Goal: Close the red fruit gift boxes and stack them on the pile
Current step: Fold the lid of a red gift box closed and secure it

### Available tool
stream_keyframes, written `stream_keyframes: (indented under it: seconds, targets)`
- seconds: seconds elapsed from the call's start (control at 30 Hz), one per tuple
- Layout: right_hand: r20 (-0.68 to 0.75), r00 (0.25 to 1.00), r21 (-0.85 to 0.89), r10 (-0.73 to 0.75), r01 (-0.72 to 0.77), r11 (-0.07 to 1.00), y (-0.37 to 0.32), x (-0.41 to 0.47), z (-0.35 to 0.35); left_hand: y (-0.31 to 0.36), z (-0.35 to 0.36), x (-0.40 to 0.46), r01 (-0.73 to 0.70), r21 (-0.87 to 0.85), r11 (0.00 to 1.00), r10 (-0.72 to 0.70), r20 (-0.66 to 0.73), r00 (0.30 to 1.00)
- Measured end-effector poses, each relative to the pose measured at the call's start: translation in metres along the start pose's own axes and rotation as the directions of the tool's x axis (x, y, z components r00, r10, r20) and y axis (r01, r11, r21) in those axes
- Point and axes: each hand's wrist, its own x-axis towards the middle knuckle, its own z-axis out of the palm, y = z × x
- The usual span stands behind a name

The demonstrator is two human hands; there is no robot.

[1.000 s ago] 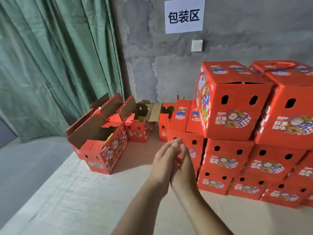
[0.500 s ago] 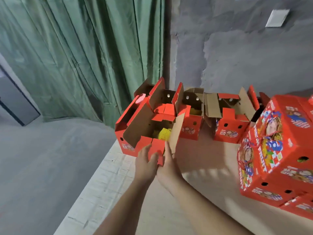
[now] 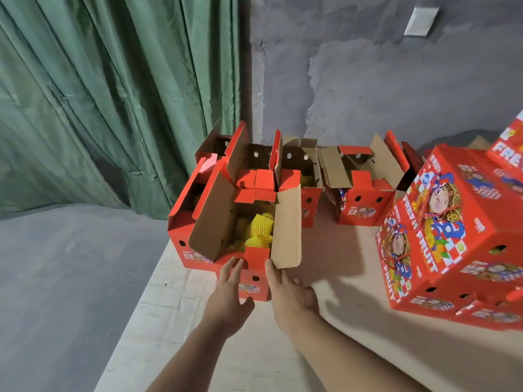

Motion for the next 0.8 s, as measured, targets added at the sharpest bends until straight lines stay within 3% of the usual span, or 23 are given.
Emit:
stream_keyframes:
  seconds: [0.07, 0.17, 0.3, 0.4, 0.53, 0.67, 0.73, 0.8]
  targets:
    - [0.039, 0.999, -0.036, -0.027, 0.029, 0.999, 0.007, -0.003, -0.006, 0.005, -0.001, -0.004, -0.001, 0.04, 0.999, 0.003, -0.06, 0.998]
    - [0.022, 0.996, 0.099, -0.083, 0.081, 0.992, 0.015, -0.015, -0.008, 0.001, -0.008, -0.014, -0.017, -0.061, 0.998, 0.008, -0.155, 0.988]
    - [-0.151, 0.98, -0.009, -0.132, 0.132, 0.991, 0.023, -0.051, 0.007, -0.011, 0.004, -0.048, -0.012, -0.273, 0.962, -0.028, -0.143, 0.989]
    - [-0.19, 0.973, 0.037, -0.135, 0.144, 0.989, 0.053, -0.072, 0.024, 0.013, 0.031, -0.075, -0.017, -0.29, 0.957, -0.039, -0.185, 0.982]
    - [-0.223, 0.956, -0.023, -0.19, 0.19, 0.981, 0.131, -0.098, 0.04, 0.071, 0.078, -0.11, 0.029, -0.3, 0.953, -0.082, -0.166, 0.983]
    - [-0.306, 0.931, 0.149, -0.201, 0.255, 0.955, 0.228, -0.16, 0.04, 0.159, 0.139, -0.165, -0.01, -0.285, 0.959, -0.041, -0.172, 0.984]
    - [-0.415, 0.896, 0.223, -0.157, 0.268, 0.937, 0.289, -0.193, 0.046, 0.213, 0.175, -0.196, -0.043, -0.288, 0.957, -0.001, -0.153, 0.988]
    - [-0.431, 0.898, 0.28, -0.093, 0.231, 0.932, 0.352, -0.221, 0.053, 0.272, 0.212, -0.223, -0.072, -0.308, 0.949, 0.047, -0.088, 0.995]
